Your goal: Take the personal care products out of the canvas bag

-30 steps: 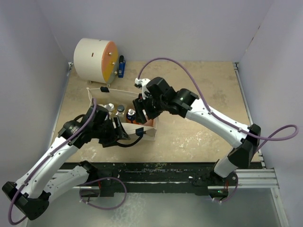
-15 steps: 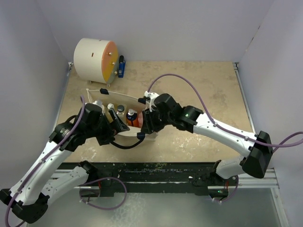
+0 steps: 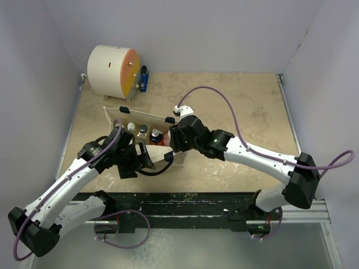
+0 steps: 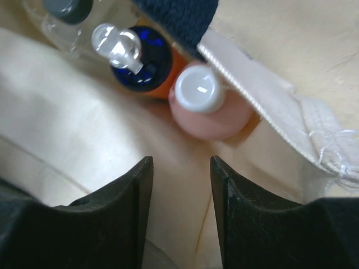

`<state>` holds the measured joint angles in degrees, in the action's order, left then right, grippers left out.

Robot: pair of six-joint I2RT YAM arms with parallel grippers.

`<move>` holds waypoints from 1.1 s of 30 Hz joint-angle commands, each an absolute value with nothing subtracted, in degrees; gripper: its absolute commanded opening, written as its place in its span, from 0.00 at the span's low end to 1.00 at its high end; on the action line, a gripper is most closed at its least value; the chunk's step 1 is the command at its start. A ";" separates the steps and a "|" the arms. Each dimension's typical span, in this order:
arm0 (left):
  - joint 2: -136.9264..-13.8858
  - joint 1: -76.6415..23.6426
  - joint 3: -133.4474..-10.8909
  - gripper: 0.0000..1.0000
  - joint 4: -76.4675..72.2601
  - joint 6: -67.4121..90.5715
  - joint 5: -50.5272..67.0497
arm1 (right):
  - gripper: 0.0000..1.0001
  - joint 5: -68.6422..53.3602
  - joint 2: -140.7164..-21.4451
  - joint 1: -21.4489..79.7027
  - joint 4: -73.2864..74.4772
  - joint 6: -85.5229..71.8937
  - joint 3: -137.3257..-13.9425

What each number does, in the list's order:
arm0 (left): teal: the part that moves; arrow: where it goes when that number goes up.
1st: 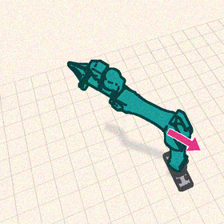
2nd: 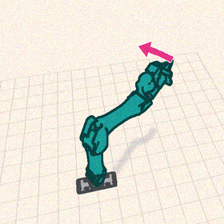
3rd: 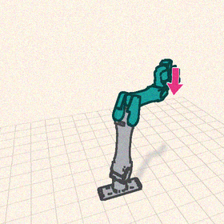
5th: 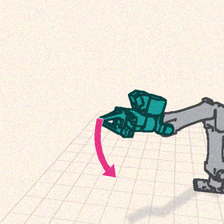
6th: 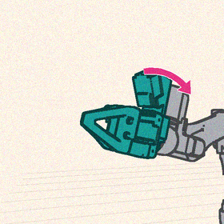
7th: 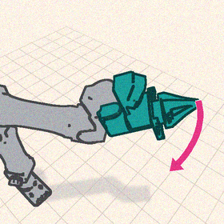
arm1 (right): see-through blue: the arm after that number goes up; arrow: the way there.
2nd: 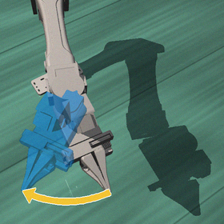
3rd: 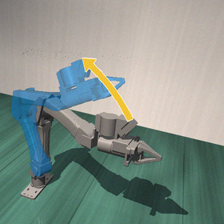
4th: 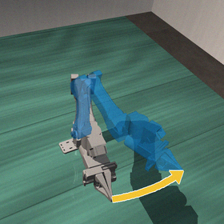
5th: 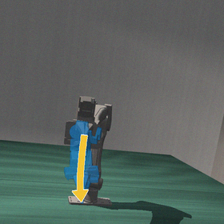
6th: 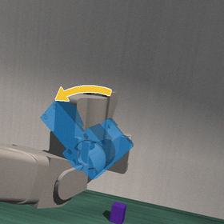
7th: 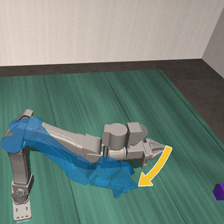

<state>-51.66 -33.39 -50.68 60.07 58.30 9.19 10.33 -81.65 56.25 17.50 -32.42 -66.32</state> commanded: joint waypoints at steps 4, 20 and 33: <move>-53.57 -33.20 -55.39 0.87 59.83 49.64 12.04 | 0.50 22.01 -84.26 55.96 14.75 -26.37 -69.39; -46.41 -33.22 -61.57 1.00 58.65 49.74 12.15 | 0.53 22.47 -89.44 55.93 -0.51 -19.88 -65.68; -48.02 -33.19 -65.49 0.99 62.40 49.63 9.57 | 0.53 23.92 -94.73 55.98 -5.35 -16.88 -64.53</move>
<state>-47.05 -33.39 -62.43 62.37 49.93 10.76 22.04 -93.51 56.18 -4.27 -18.37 -63.40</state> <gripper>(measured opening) 0.993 0.537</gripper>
